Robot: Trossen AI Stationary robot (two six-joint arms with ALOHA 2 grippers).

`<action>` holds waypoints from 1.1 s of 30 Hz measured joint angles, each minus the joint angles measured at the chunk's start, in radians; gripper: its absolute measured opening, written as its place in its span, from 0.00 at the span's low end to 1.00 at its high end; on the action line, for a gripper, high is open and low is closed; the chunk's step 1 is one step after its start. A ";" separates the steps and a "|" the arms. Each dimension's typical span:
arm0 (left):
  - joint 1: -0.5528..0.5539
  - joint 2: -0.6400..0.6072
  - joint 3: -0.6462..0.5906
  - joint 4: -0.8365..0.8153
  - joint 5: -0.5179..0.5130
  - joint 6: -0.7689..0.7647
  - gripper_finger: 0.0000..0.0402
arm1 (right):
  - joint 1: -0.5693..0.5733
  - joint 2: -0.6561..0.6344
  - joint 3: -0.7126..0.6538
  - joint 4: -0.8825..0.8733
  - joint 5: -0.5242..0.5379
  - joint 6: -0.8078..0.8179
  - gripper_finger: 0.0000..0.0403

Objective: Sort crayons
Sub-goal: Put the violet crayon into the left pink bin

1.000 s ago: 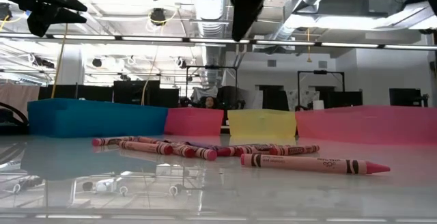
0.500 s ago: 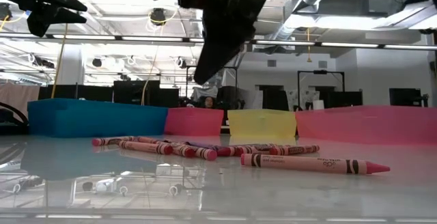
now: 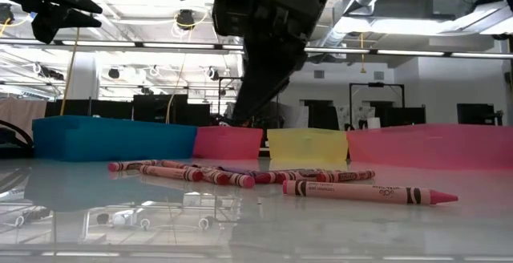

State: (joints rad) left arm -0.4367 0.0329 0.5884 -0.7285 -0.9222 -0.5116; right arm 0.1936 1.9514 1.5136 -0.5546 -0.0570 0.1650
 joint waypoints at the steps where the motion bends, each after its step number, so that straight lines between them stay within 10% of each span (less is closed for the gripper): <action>1: 0.000 0.000 0.000 0.000 0.000 0.001 0.36 | 0.000 0.000 -0.003 0.012 0.000 -0.003 0.25; 33: 0.000 0.000 0.000 0.000 0.000 -0.035 0.36 | 0.072 0.000 -0.007 0.036 0.339 0.230 0.25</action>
State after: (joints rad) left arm -0.4367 0.0329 0.5884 -0.7288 -0.9218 -0.5465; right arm 0.2651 1.9514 1.5070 -0.5183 0.2819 0.3946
